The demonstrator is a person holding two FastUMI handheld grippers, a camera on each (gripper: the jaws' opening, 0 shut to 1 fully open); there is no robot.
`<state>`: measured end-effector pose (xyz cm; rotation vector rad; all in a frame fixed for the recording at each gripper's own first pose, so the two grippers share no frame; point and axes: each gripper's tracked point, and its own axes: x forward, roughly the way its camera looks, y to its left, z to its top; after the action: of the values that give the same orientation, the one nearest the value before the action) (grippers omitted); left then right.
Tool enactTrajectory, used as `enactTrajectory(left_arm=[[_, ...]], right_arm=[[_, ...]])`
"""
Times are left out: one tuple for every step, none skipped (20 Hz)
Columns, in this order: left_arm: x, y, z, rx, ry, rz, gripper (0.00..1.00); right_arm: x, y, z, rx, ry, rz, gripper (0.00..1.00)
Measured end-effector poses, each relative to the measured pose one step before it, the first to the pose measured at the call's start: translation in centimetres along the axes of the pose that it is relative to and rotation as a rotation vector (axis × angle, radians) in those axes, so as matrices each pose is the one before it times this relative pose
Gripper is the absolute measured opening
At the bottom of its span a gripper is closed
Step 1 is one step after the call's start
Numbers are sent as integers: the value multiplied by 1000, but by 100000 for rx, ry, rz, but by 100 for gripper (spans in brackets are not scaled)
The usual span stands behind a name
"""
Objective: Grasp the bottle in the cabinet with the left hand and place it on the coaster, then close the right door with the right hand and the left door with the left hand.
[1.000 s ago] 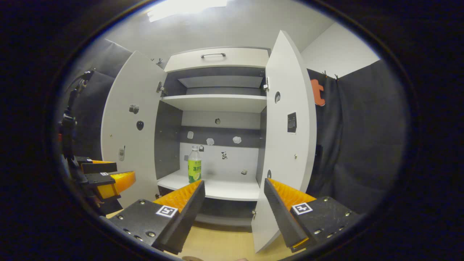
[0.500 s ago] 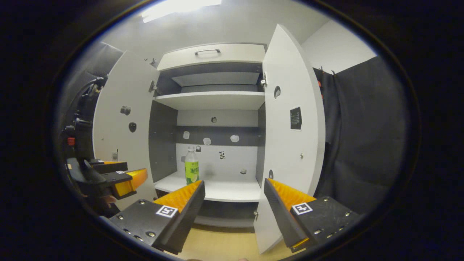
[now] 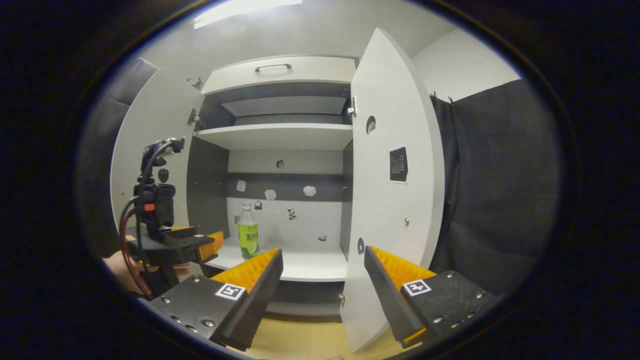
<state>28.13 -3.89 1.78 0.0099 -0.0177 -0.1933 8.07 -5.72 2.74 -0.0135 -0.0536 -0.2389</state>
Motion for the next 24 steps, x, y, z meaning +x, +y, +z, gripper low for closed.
enactTrajectory(left_arm=[[1249,-140,-75,552,43,-549,97],[1125,-147,-177,721,172,-53,96],[1090,2,-211,80,-81,62,95],[974,-283,-124,-605,311,-314,95],[920,-336,-278,-521,777,-751,95],[767,-215,-409,-774,931,-659,95],[734,-346,-257,-829,932,-713,95],[618,-240,-266,-497,726,-689,95],[528,-194,-87,-39,327,-239,95],[464,-219,-6,444,213,-323,95],[494,-232,37,776,-100,-496,95],[423,-18,245,590,-753,308,95],[591,132,276,237,-590,633,95],[424,-50,202,-365,-342,-34,95],[515,100,212,-94,-73,255,95],[620,416,93,-66,41,1158,95],[742,135,7,-287,414,403,95],[675,15,16,-481,630,-138,95],[674,-112,-167,-119,894,-729,95],[604,-188,-138,338,502,-1139,95],[681,-244,-202,160,688,-1089,95],[416,-306,-58,23,478,-1582,95],[432,-272,135,-1336,-536,-1480,95],[314,-235,-248,-816,994,-1005,95]], right_arm=[[-125,13,387,-356,-1676,313,99],[-51,30,65,-1145,-1028,254,98],[-72,-43,57,-1668,-391,847,99],[-170,-68,-63,-1590,-287,33,99],[-114,-300,184,-104,-865,-1288,99],[-65,-276,47,1134,45,-678,99],[-25,250,73,2365,390,625,99],[115,388,-74,1160,443,863,98],[185,3,-166,-1117,594,-129,98],[114,-165,-370,-2179,1342,-461,99],[-34,45,-12,-1573,-383,-158,99],[36,355,295,-541,-1009,708,99],[109,307,141,-240,-11,706,99],[0,78,-85,-327,-183,447,99],[48,97,149,-438,-242,477,99],[-39,-198,-22,-429,-136,-495,99],[-66,-55,149,486,8,215,99],[7,-44,-34,1004,682,200,98],[-5,-46,40,1192,376,327,99],[-45,-206,172,651,-278,-76,99],[-133,-172,229,365,-849,7,99],[-168,-86,423,187,-1017,48,99],[-70,-167,216,-501,-725,-330,99],[-295,-51,-168,-252,253,140,99]])
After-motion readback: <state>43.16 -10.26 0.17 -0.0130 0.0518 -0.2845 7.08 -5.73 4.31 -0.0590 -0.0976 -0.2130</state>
